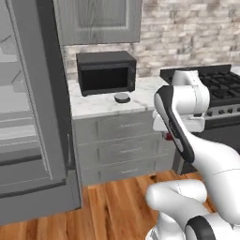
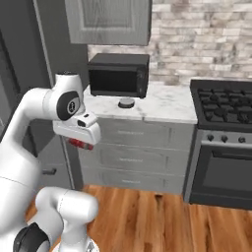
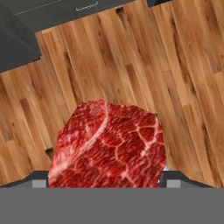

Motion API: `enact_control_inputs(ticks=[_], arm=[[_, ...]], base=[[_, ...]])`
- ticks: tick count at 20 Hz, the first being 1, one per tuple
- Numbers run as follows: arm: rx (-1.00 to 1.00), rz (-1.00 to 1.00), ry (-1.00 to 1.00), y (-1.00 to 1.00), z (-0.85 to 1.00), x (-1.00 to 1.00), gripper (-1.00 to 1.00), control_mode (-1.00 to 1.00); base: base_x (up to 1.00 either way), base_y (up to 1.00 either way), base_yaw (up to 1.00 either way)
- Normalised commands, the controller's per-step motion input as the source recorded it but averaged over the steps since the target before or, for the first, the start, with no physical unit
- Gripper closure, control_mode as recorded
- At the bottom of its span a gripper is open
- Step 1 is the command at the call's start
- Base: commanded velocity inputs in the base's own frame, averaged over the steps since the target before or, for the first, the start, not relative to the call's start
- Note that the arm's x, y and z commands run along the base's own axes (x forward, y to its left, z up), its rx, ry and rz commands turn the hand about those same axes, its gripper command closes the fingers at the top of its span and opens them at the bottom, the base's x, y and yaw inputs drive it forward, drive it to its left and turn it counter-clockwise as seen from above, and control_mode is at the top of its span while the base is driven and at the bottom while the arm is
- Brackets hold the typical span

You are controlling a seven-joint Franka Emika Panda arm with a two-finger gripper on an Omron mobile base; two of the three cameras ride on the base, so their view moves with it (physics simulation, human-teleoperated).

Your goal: Take the steak from the fridge and place it on the digital scale on the counter by the fridge. Wait a few seconds for a reading, then move it to the plate on the dining counter.

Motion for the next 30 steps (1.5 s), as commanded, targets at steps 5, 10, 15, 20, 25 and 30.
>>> enact_control_inputs(ticks=[5,10,15,20,25,30], arm=[[0.0,0.0,0.0,0.0,0.0,0.0,1.0,1.0],[0.0,0.0,0.0,0.0,0.0,0.0,1.0,1.0],[0.0,0.0,0.0,0.0,0.0,0.0,1.0,1.0],[0.0,0.0,0.0,0.0,0.0,0.0,1.0,1.0],[0.0,0.0,0.0,0.0,0.0,0.0,1.0,1.0],[0.15,0.26,0.0,-0.24,-0.11,0.26,1.0,-1.0]], base=[[1.0,-0.4,0.07],[0.93,-0.32,0.15],[0.78,-0.35,0.21],[0.63,-0.38,0.29],[0.49,-0.35,0.32],[0.07,-0.05,0.07]])
